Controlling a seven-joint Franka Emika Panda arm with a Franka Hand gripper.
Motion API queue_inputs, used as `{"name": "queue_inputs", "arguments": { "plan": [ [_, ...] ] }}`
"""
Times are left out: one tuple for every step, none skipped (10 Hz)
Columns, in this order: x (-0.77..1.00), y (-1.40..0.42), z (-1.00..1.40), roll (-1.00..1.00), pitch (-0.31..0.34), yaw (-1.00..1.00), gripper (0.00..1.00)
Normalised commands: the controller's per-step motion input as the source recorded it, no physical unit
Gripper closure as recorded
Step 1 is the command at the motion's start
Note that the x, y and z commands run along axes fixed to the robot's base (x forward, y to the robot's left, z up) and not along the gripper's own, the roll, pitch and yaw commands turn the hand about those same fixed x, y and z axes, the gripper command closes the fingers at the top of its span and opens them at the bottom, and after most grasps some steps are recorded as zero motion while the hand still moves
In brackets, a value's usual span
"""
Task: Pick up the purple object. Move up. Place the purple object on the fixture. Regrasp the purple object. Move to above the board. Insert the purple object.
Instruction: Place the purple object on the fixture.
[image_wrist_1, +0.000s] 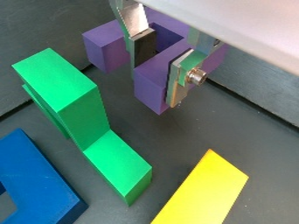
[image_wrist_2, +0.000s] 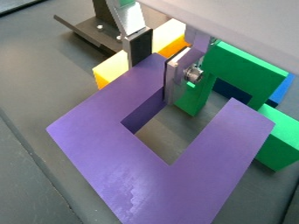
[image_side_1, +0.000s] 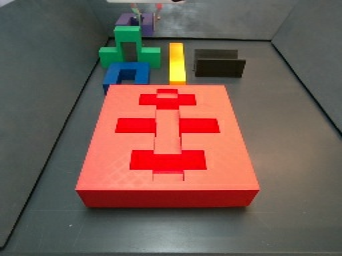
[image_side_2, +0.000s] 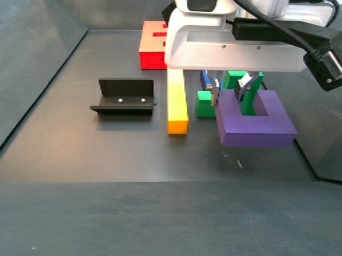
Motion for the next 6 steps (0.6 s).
{"name": "queue_inputs", "arguments": {
  "plan": [
    [0.89,0.25,0.04,-0.6,0.0,-0.22,1.0],
    [1.0,0.08,0.02,-0.47,0.0,-0.13,1.0],
    [1.0,0.0,0.0,-0.38,0.0,-0.1,1.0],
    [1.0,0.0,0.08,-0.19,0.08,-0.01,1.0],
    [1.0,0.0,0.13,-0.13,0.114,0.0,1.0],
    [1.0,-0.1,0.15,-0.15,0.029,0.0,1.0]
  ]
}}
